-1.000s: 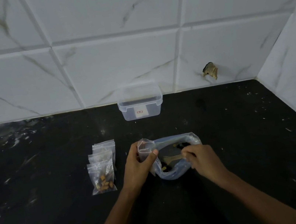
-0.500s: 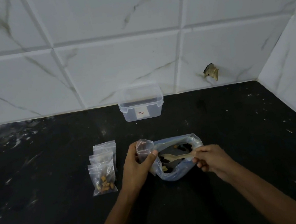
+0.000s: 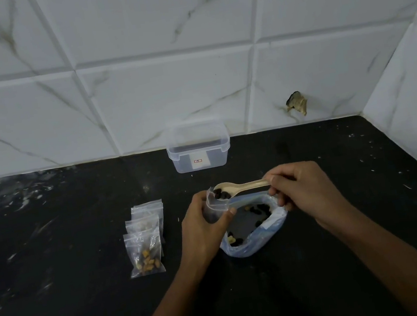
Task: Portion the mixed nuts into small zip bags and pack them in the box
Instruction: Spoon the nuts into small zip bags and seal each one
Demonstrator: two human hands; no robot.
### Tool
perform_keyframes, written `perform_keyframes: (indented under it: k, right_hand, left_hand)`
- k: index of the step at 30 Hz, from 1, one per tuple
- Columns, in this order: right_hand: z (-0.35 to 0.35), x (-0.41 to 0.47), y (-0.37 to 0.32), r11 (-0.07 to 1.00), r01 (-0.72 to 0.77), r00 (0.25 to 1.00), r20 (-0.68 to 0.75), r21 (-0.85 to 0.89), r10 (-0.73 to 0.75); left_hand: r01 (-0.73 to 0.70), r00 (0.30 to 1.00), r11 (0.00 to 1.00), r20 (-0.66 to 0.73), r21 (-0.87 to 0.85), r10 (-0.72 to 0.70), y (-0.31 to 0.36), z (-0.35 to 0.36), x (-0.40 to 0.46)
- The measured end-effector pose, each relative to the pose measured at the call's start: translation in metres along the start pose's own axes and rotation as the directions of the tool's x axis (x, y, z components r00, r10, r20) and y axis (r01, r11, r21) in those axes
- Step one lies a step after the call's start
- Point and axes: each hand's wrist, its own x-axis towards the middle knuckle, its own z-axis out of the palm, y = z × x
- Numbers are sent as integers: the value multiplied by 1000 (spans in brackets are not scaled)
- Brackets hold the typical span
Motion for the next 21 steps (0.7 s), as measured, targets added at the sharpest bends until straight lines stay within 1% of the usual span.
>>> perform_keyframes:
  k: [1,2,3,5,6,8,9,11,14,15,16,18,19,20,21]
  right_hand:
    - [4,-4,-3,989,97,995,-16,-109,-100]
    - [9,-8,-4,955,208,976,-24,-213,-218]
    - [14,-11,-4,894,323,939,-15,-310,-345]
    - [22,-15,0,703,518,826,70,-486,-560]
    - [26,-17,1,600,583,768,131,-548,-627]
    - [30,-20,3,430,659,679,240,-618,-694]
    - [30,-21,3,373,678,650,278,-633,-708]
    - [30,-24,2,326,697,619,306,-639,-723]
    - [25,-24,1,348,682,599,218,-643,-771]
    - [21,-23,1,387,674,603,166,-630,-780]
    - [18,-23,-1,452,660,622,99,-599,-777]
    - [11,-25,-3,629,599,689,-80,-496,-720]
    - [9,-25,-2,722,539,737,-172,-434,-654]
    - [6,-23,3,813,456,795,-245,-362,-555]
    - [5,-21,9,892,356,856,-286,-280,-431]
  left_hand:
    - [2,1000,1000,1,-10,-2,1,2,1]
    - [2,1000,1000,3,-19,-2,2,4,2]
    - [3,1000,1000,6,-30,-3,3,5,2]
    - [7,1000,998,14,-60,-7,4,7,4]
    - [9,1000,997,17,-79,-7,5,8,4]
    - [8,1000,994,25,-110,-5,6,7,5]
    - [10,999,993,34,-121,-6,6,7,5]
    - [18,999,991,46,-134,-12,5,7,5]
    - [30,999,989,29,-143,-26,1,6,6]
    - [33,999,989,20,-143,-30,0,6,6]
    - [35,999,989,12,-143,-34,0,5,7]
    - [44,999,988,4,-150,-43,1,2,6]
    - [50,999,987,1,-154,-51,2,0,5]
    - [57,998,986,-8,-156,-59,2,-2,4]
    - [60,998,985,-20,-159,-64,1,-5,2]
